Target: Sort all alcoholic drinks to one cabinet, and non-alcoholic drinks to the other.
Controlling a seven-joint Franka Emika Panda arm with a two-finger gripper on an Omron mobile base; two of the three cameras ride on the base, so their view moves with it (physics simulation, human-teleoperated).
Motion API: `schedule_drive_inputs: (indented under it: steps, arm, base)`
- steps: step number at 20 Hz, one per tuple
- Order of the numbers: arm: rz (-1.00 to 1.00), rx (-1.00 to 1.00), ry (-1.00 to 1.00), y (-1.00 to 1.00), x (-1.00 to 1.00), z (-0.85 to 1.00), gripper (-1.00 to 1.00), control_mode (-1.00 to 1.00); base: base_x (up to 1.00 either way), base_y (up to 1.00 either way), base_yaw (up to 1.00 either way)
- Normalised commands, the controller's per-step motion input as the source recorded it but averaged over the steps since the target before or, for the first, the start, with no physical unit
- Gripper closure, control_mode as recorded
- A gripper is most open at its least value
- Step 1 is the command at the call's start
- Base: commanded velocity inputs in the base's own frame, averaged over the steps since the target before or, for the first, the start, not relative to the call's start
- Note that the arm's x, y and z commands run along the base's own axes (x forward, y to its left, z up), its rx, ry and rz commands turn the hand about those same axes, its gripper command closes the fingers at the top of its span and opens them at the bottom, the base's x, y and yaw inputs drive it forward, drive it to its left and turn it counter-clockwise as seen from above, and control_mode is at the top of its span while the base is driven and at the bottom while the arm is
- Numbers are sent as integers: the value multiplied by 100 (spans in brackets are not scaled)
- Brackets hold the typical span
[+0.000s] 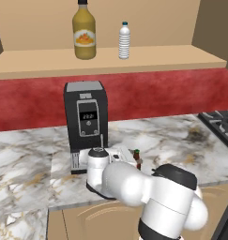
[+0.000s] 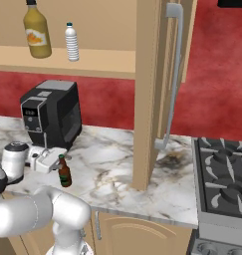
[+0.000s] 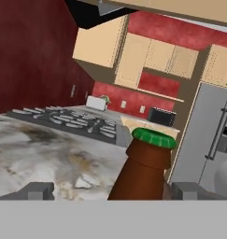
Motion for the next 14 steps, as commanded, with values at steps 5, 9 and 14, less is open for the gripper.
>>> schedule_drive_inputs:
  steps: [5, 9, 14]
  arm:
    - [0, -3, 0, -1, -10, 0, 100, -100]
    - [0, -1, 0, -6, -14, 0, 100, -100]
    - [0, 0, 0, -31, -25, 25, 100, -100]
  base:
    - [0, 0, 0]
    - [0, 0, 0]
    - [0, 0, 0]
